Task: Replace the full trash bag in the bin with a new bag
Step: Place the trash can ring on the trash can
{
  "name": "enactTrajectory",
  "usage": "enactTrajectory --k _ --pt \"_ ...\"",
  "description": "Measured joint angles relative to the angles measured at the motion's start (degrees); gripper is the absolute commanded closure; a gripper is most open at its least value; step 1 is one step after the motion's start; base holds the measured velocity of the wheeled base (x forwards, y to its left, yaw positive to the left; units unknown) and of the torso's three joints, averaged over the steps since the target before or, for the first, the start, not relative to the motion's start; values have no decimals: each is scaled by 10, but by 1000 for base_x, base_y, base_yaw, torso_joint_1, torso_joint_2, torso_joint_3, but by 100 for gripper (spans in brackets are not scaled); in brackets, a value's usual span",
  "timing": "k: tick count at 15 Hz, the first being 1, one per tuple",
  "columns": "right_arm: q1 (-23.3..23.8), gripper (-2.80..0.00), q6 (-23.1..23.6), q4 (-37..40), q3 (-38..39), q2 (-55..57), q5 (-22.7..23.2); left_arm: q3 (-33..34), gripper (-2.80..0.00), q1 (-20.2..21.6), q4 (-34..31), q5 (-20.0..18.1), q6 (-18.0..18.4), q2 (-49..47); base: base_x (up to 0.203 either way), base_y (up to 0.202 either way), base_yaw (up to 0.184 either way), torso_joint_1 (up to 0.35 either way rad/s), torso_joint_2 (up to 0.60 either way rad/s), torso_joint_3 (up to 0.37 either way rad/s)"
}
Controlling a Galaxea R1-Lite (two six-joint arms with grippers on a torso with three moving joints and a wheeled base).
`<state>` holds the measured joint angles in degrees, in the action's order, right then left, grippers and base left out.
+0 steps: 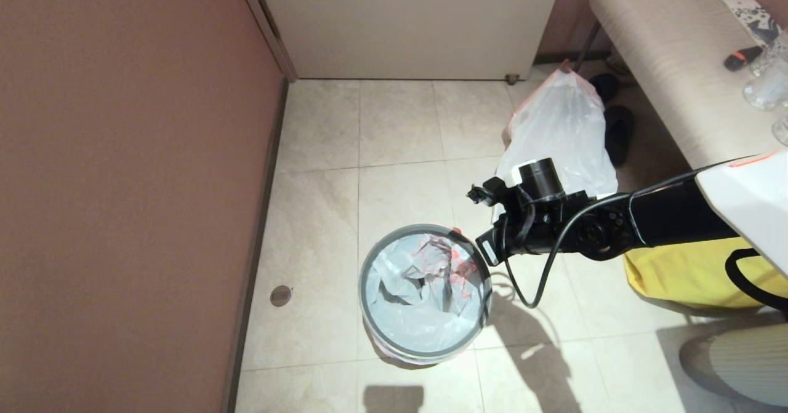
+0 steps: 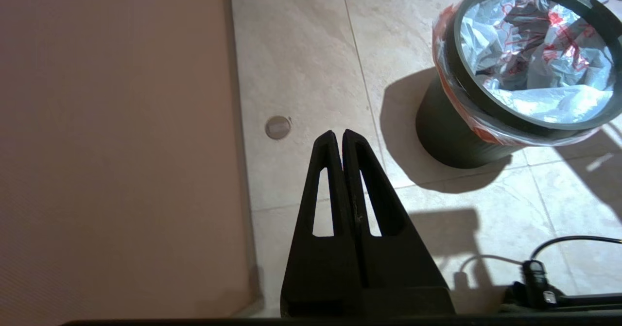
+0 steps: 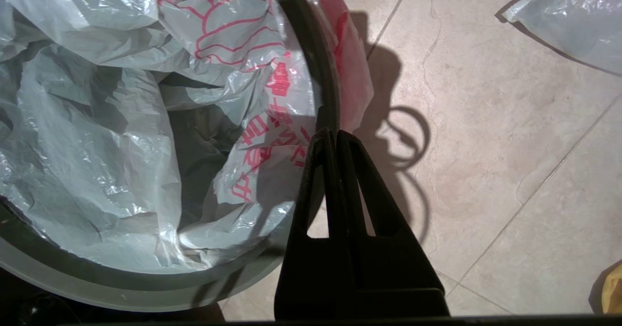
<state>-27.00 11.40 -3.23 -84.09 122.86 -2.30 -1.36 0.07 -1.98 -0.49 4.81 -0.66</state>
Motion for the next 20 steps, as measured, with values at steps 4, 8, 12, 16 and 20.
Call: enactTrajectory --k 4,8,12,16,20 --pt "7 0 8 4 1 0 -8 -108 0 -2 -14 -52 11 -107 0 0 0 0 0 0" --pt "16 0 44 7 8 0 -49 -215 0 -27 22 -130 -8 -379 0 0 0 0 0 0" --pt "15 -280 71 13 28 -7 -51 -329 0 -138 113 -54 -86 -695 0 0 0 0 0 0" --pt "5 -280 81 11 32 11 -51 -487 0 -216 157 20 -160 -937 0 0 0 0 0 0" --pt "-5 0 95 7 40 25 -51 -537 0 -233 158 36 -193 -1037 0 0 0 0 0 0"
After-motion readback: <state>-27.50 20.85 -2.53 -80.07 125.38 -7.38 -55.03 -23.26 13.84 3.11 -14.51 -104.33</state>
